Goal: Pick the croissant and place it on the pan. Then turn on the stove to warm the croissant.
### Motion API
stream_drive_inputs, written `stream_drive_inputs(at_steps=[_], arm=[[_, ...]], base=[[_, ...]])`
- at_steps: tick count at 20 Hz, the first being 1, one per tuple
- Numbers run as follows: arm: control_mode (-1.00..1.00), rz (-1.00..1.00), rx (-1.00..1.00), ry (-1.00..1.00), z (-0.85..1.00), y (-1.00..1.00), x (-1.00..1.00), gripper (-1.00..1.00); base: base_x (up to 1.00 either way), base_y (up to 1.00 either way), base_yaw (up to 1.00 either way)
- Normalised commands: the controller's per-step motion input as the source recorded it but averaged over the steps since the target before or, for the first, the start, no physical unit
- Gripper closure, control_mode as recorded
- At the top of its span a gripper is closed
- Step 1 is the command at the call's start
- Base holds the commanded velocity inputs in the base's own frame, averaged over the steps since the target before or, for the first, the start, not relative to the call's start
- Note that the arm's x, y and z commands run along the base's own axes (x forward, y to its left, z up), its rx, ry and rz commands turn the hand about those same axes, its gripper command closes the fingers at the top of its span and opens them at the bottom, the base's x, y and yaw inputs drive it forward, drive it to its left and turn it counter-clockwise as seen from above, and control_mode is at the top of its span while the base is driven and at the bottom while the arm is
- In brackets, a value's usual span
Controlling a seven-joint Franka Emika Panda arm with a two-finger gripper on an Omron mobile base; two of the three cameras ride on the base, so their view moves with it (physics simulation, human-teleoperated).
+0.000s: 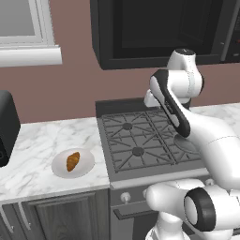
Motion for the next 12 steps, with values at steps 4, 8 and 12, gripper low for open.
stream_drive_inputs(at_steps=[4, 8, 12], arm=[[-1.00, 0.00, 0.00, 0.00, -0.06, 0.03, -0.06, -1.00], [-1.00, -0.03, 0.00, 0.02, -0.29, 0.25, -0.01, -1.00], [-1.00, -0.01, 0.00, 0.00, -0.26, 0.32, -0.09, -1.00]], base=[[0.00, 0.00, 0.00], [0.00, 0.00, 0.00], [0.00, 0.00, 0.00]])
